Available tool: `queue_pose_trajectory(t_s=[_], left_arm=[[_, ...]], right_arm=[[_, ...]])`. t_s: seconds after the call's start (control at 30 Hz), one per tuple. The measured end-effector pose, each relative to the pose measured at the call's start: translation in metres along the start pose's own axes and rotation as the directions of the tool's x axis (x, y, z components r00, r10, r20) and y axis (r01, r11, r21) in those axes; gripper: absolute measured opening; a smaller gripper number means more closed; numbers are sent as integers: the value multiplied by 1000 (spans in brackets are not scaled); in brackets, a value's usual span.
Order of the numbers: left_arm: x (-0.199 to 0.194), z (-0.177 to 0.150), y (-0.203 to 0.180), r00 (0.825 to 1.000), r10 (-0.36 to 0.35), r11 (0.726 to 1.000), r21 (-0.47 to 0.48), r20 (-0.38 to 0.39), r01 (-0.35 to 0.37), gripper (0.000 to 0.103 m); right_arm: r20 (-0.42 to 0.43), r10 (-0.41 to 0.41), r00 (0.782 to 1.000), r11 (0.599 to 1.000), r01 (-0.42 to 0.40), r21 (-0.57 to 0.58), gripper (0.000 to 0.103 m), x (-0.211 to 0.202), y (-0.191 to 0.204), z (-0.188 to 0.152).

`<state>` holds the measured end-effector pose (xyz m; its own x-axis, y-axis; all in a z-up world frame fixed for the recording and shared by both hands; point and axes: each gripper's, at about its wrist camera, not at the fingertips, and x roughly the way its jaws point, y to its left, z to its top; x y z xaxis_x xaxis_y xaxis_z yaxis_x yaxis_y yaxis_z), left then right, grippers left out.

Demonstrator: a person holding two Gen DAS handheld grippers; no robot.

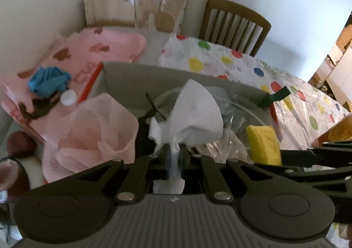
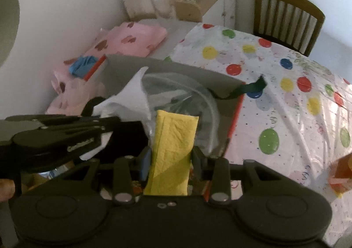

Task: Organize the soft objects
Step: 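Carry the tissue and yellow cloth with both tools into the box, then open both tools to release the tissue and yellow cloth in the box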

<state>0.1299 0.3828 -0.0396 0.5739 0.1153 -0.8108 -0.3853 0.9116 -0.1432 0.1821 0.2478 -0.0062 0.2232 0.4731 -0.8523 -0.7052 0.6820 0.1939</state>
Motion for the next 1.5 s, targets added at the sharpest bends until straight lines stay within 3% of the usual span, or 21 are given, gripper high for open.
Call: queue_pose_trajectory(t_s=[0.3,0.5,0.73,0.87,1.07,1.13,1.2,1.37,1.5], left_arm=[[24,-11,0,999,-8,999,34,-52,9,8],[23,-14,-3,999,-2,1000,28,-38,3,8],[9,-16,-10,1000,10,999,39,-7,-9,11],[-3,-21,-12,1000,-4,1000,28,9,4,16],[-24,-30,-13,999,2,1000,21,51,-3,33],[-34,-34,-14,997,11,1000,25,77,-13,56],[-44,-37,-16,994,15,999,29,112,-18,66],[-64,-44,-23,988,26,998,46,152,-33,68],[-80,-53,-31,982,24,998,54,188,-34,77]], right_arm=[[-52,-45,998,995,40,-94,39,26,15,-15],[-42,-36,998,990,30,-135,41,24,21,-20],[30,1,1000,991,3,-132,60,1,19,-22],[77,21,997,991,-10,-136,64,-15,15,-27],[152,30,988,990,-8,-143,75,-39,7,-38],[188,35,982,990,-8,-140,80,-47,2,-42],[216,27,976,991,2,-132,80,-55,-3,-45],[278,30,960,994,1,-109,87,-72,-16,-52],[335,34,942,994,2,-107,97,-86,-24,-62]])
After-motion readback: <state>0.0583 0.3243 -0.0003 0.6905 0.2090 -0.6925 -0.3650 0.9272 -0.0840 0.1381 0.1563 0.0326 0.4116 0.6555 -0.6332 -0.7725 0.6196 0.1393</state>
